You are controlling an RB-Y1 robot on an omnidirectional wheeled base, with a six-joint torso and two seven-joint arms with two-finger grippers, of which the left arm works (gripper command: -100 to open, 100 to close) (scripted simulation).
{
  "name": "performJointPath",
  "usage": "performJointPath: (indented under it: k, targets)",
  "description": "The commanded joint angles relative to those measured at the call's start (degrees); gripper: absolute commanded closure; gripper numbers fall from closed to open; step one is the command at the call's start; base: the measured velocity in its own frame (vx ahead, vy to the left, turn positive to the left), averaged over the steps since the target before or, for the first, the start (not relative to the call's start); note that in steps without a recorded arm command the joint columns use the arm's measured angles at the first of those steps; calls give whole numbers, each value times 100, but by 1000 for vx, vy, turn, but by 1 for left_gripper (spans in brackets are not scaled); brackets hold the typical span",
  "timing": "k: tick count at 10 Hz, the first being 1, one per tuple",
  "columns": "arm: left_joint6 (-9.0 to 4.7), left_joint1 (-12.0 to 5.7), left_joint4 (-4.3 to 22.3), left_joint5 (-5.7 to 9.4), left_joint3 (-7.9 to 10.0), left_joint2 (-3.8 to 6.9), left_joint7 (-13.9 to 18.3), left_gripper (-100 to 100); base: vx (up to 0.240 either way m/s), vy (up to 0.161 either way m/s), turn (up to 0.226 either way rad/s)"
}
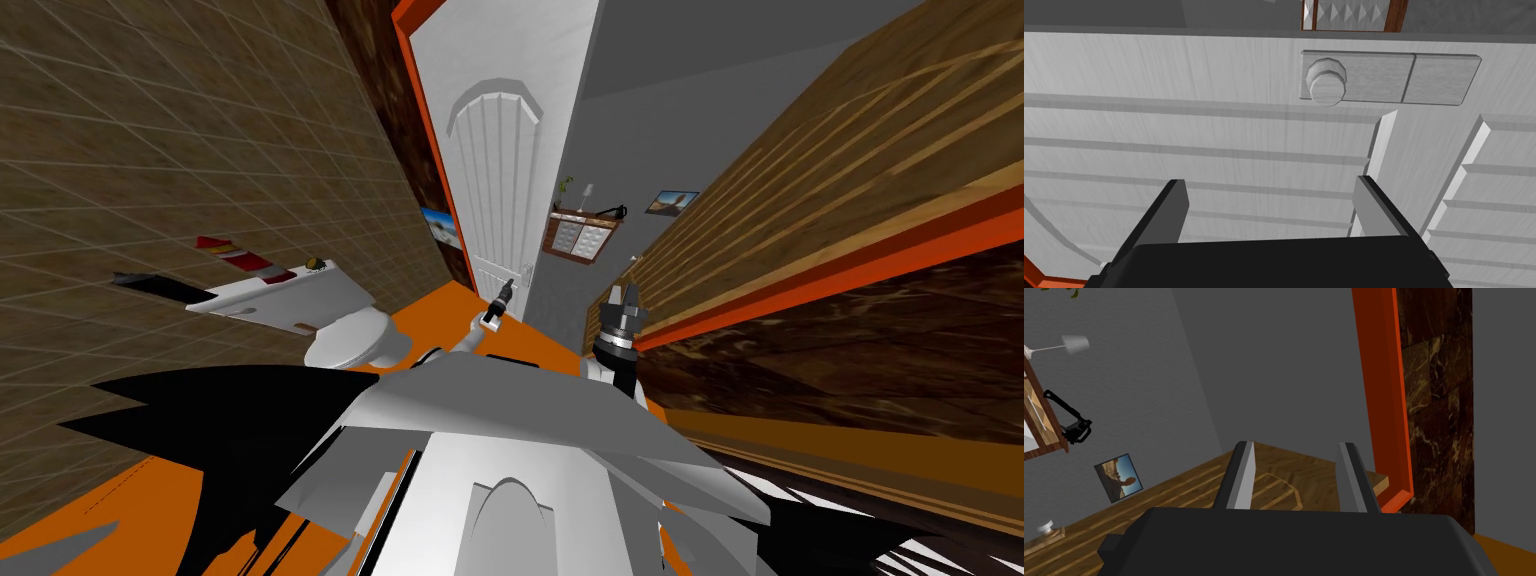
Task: Push the door open
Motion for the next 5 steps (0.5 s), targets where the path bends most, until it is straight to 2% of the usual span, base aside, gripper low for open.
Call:
performJointPath:
  k: [1, 5]
  targets:
    - [30, -178, 285, -6, -29, -41, 17, -100, 73, 44, -20]
    - [57, -575, 934, -17, -94, -144, 56, -100, 84, 63, -22]
